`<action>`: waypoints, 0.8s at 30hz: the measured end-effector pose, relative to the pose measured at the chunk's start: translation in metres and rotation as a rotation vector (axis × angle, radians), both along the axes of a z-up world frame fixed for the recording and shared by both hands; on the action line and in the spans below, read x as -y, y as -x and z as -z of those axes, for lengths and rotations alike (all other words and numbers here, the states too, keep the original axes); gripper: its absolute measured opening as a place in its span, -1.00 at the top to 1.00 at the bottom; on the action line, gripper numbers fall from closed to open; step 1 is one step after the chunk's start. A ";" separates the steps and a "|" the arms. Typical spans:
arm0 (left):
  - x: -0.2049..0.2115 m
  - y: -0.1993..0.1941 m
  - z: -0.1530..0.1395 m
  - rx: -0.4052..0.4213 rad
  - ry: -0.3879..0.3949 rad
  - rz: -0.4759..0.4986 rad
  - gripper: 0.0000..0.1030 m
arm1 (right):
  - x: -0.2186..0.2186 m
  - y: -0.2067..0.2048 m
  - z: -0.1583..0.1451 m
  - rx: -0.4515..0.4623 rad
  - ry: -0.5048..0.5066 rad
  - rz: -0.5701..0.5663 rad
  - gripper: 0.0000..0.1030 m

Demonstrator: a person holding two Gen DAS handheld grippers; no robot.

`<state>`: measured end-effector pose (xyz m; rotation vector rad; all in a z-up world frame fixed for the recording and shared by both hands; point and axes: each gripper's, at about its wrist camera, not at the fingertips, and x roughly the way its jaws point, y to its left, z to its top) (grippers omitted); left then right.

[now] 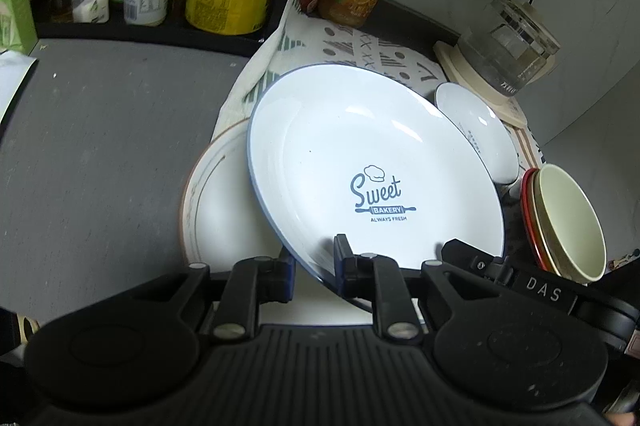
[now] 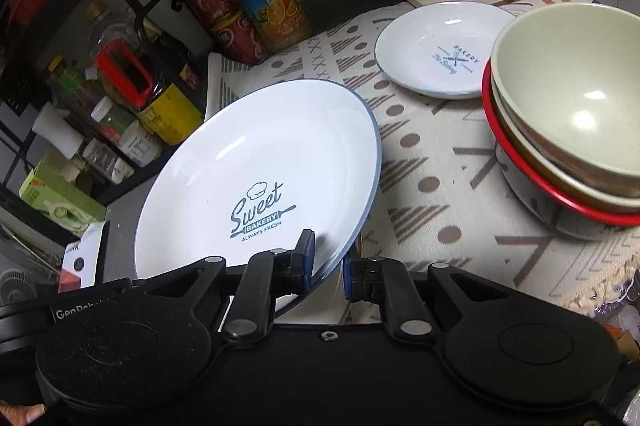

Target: Organize plates and bowls

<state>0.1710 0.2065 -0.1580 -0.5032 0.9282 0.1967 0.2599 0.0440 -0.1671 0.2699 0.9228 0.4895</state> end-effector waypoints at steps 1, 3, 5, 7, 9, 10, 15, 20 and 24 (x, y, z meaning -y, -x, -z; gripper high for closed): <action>0.000 0.002 0.001 -0.004 0.001 -0.001 0.67 | 0.000 0.002 0.001 -0.001 0.003 -0.003 0.73; 0.001 0.005 0.003 -0.013 0.007 -0.004 0.67 | 0.001 0.006 0.002 -0.004 0.009 -0.009 0.73; 0.001 0.008 0.006 -0.023 0.016 -0.007 0.66 | 0.001 0.008 0.003 -0.008 0.015 -0.012 0.73; 0.000 0.011 0.008 -0.033 0.027 -0.012 0.66 | 0.001 0.011 0.005 -0.013 0.023 -0.012 0.73; 0.000 0.013 0.011 -0.043 0.037 -0.015 0.66 | 0.000 0.014 0.006 -0.018 0.036 -0.016 0.73; 0.000 0.013 0.012 -0.048 0.041 -0.017 0.66 | 0.000 0.015 0.007 -0.024 0.040 -0.014 0.73; -0.003 0.015 0.016 -0.057 0.065 -0.024 0.66 | -0.002 0.017 0.007 -0.033 0.051 -0.005 0.73; -0.006 0.016 0.021 -0.071 0.090 -0.030 0.61 | -0.005 0.015 0.008 -0.040 0.054 0.007 0.74; -0.009 0.014 0.026 -0.092 0.114 -0.031 0.57 | -0.008 0.013 0.008 -0.038 0.055 0.014 0.75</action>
